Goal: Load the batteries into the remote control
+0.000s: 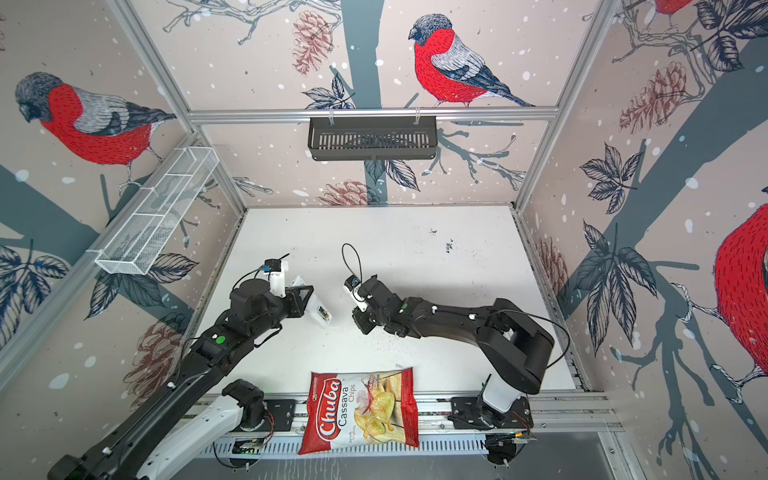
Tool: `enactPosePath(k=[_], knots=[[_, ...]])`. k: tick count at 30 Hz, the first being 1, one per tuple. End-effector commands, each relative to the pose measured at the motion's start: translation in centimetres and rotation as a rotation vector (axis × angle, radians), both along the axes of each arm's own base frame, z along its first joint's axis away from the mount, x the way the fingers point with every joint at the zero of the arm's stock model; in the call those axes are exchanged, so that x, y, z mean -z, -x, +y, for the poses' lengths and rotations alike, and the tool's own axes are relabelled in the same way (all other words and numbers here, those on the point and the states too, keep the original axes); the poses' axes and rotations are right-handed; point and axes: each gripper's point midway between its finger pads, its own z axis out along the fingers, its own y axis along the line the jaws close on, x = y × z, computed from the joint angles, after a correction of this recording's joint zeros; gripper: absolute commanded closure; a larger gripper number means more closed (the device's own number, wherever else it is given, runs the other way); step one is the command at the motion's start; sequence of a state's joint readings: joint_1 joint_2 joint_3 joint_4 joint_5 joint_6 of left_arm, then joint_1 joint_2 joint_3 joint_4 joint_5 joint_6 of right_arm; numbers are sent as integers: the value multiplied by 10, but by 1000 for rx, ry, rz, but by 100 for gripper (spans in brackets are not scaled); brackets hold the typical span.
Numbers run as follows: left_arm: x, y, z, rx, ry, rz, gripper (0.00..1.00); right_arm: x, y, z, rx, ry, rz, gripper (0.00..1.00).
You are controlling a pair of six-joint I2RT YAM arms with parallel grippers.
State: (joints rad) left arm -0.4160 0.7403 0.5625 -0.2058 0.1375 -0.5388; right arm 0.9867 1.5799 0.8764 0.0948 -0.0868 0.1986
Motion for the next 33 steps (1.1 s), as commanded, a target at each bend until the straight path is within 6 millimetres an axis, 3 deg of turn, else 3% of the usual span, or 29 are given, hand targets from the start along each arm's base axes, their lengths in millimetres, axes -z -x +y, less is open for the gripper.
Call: enactPosePath(k=[1,6,13,33], knots=[[-27,1,-22,112,189,-74,100,-47,8,19,-102,-195,-75,89],[-26,3,-23,181,325,-73,100,-83,16,29,-155,-336,-111,89],[-40,11,-6,259,491,-116,100,-116,21,43,-209,-464,-155,89],[-49,19,-7,353,653,-112,100,-126,51,48,-337,-580,-195,89]])
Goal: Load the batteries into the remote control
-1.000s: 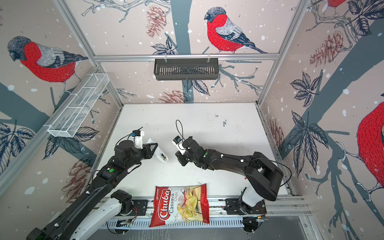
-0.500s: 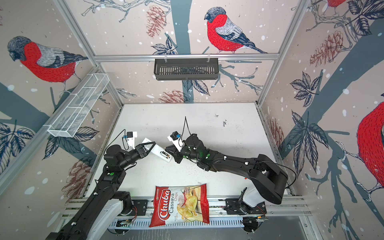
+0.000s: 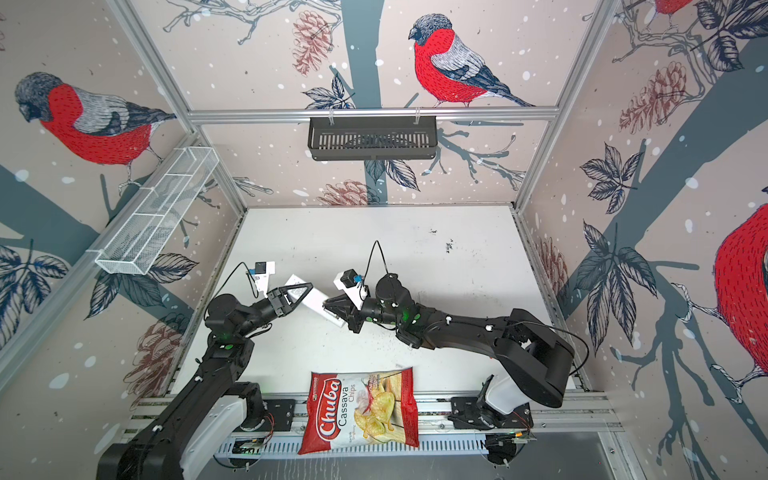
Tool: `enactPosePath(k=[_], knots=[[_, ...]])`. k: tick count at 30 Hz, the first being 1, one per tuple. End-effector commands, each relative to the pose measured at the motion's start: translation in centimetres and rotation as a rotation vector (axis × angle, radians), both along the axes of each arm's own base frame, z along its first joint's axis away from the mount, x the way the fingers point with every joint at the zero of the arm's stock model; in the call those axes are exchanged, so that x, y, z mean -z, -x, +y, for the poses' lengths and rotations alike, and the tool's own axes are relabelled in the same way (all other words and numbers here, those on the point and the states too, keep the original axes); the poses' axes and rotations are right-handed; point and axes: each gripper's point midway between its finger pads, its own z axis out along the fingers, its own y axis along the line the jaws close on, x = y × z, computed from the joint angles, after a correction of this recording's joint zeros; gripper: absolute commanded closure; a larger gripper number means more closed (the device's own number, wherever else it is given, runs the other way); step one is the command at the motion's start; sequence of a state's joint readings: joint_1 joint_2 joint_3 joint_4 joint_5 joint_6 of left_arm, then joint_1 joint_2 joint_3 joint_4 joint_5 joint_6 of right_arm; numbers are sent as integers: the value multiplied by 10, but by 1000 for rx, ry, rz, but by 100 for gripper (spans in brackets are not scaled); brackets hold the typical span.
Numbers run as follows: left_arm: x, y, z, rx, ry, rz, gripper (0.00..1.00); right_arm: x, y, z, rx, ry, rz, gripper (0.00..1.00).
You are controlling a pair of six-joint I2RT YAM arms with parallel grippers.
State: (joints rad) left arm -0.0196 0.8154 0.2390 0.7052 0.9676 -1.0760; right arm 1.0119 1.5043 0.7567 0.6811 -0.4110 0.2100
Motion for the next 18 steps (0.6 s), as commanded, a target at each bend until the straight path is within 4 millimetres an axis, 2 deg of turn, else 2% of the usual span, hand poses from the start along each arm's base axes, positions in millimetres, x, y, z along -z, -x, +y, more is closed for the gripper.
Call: enactPosePath(k=[1,3,18], knots=[[-16,4,-1,22,19,-74,100,-15,5,1,-17,-57,-22,89],[-17,4,0,24,29,-75,100,-17,8,0,-21,-70,-24,89],[-23,8,5,46,96,-82,100,-1,7,-5,3,-39,-67,89]])
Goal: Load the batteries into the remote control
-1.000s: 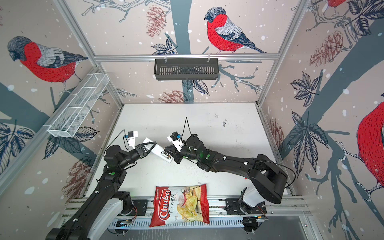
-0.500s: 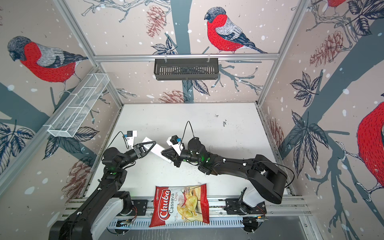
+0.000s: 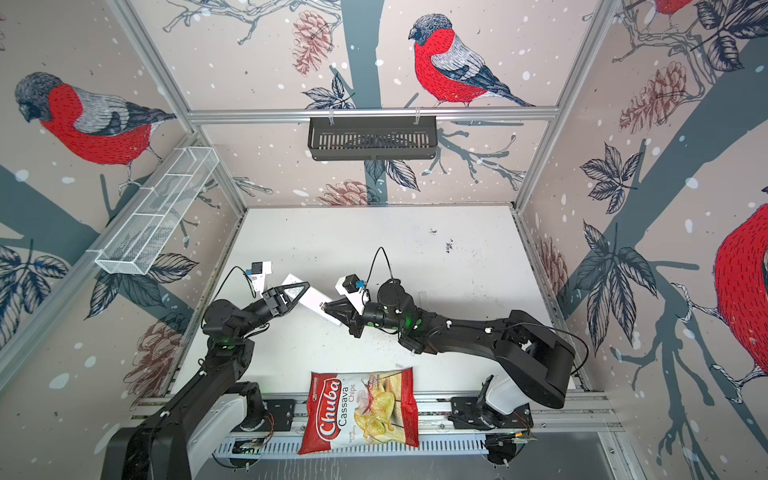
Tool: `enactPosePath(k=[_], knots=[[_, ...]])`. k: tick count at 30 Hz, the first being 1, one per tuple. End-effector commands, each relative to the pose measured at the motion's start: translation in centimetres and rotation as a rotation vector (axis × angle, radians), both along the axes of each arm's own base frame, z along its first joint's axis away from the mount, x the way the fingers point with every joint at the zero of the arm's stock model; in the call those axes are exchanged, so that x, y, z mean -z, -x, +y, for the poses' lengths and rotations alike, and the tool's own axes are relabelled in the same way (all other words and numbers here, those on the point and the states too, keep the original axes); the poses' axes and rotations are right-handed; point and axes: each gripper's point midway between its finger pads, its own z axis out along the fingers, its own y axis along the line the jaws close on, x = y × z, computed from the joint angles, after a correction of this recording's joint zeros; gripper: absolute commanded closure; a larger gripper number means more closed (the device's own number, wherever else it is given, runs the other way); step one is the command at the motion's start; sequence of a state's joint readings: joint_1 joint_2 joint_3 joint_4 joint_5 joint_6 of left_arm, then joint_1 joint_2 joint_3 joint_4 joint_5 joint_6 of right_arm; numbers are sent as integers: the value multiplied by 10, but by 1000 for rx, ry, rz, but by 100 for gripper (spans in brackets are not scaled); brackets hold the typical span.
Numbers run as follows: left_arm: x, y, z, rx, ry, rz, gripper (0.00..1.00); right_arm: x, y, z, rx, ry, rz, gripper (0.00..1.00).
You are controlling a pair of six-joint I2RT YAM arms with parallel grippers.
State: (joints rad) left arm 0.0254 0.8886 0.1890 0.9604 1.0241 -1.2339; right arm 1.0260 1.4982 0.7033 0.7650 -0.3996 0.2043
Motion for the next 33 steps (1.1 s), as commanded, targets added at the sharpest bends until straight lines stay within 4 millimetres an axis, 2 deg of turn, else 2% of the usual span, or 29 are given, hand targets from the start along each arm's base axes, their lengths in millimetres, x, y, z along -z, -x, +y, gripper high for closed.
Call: enactPosePath(k=[1,10,19,29,33], knots=[[-18,7,0,22,21,-83,100,-3,0,-2,6,-10,-46,89],[-18,7,0,29,30,-78,100,-2,9,-5,-33,-42,-95,89],[-17,5,0,23,23,-76,100,-11,8,6,-59,-65,-112,89],[-17,5,0,22,22,-80,100,7,8,6,-51,-18,-110,88],[-17,4,1,18,22,-78,100,8,9,3,-45,-13,-106,86]])
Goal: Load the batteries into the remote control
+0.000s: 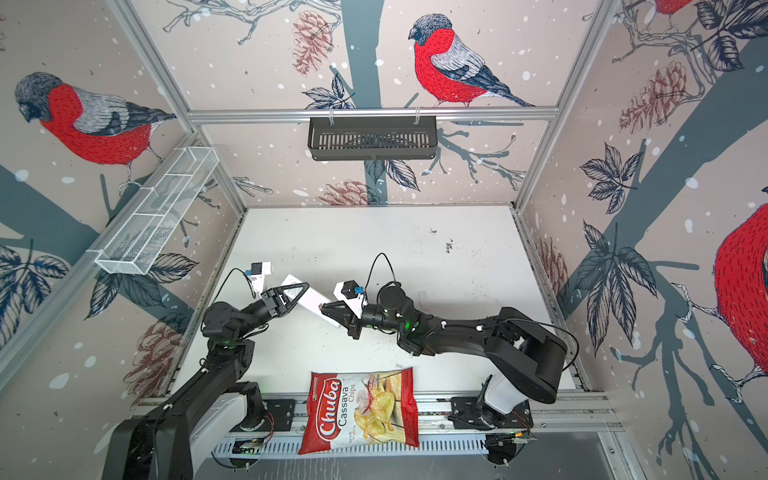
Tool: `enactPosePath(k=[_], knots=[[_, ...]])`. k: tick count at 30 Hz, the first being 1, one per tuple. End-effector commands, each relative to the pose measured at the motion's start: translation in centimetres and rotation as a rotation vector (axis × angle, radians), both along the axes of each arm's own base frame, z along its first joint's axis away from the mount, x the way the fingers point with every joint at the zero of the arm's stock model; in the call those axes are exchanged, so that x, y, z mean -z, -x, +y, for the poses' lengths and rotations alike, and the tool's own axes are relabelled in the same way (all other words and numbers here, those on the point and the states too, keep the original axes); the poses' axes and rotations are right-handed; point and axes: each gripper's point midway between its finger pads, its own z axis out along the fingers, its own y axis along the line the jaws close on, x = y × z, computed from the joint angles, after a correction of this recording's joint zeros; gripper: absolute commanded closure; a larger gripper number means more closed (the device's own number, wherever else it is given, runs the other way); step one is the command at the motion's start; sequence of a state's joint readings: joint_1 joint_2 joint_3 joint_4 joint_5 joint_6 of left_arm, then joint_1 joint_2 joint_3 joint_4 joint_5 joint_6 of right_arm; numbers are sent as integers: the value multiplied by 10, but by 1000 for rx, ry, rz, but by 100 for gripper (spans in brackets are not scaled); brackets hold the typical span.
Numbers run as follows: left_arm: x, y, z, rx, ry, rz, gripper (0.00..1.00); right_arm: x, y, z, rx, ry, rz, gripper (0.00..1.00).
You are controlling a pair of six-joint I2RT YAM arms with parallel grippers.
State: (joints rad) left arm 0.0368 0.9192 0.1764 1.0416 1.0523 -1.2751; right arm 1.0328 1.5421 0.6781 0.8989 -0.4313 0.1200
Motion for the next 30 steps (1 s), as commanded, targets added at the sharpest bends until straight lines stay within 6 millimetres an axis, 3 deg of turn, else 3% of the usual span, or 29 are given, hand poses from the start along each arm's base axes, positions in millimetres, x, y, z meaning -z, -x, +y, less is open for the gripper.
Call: enactPosePath(k=[1,13,17,24,30], knots=[[-17,2,1,-2,8,-76,100,10,3,-2,1,34,7,86],[-16,0,2,-9,7,-75,100,4,3,-6,13,30,5,75],[-15,0,3,-14,6,-74,100,-12,0,-9,19,-1,24,65],[-16,1,3,-16,2,-78,100,-32,-15,-9,61,-15,115,38],[-16,1,3,-18,0,-80,100,-32,-28,-14,115,3,185,31]])
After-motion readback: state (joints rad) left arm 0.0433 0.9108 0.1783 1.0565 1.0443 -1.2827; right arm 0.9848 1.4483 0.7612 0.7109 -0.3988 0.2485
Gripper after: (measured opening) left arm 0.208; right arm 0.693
